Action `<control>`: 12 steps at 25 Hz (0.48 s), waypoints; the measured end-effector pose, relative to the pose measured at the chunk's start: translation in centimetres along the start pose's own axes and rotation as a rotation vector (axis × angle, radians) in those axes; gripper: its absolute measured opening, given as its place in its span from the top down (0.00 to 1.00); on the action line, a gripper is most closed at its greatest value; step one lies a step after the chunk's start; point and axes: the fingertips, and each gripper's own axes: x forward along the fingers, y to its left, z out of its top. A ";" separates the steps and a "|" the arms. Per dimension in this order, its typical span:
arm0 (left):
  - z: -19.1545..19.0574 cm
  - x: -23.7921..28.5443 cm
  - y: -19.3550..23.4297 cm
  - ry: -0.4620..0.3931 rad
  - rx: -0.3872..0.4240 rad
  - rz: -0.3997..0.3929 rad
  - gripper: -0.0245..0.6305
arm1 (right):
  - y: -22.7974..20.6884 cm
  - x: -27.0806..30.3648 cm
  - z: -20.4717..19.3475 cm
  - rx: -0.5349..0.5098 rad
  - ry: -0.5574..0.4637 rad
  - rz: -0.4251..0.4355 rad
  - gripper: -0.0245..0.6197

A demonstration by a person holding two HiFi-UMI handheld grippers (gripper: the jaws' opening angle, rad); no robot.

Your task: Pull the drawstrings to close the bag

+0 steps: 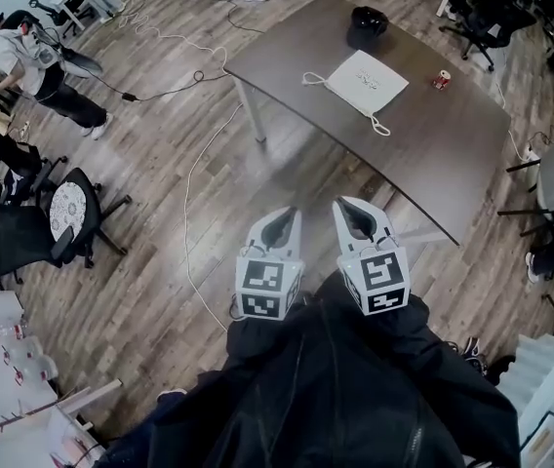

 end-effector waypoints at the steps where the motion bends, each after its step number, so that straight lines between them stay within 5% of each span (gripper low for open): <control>1: -0.1 0.2 0.4 0.002 -0.007 0.002 0.91 | 0.0 0.3 -0.2 0.001 0.008 -0.001 0.93; 12: 1.0 8.8 4.0 0.043 -0.031 0.018 0.91 | -7.5 6.8 -0.5 -0.005 0.032 -0.032 0.92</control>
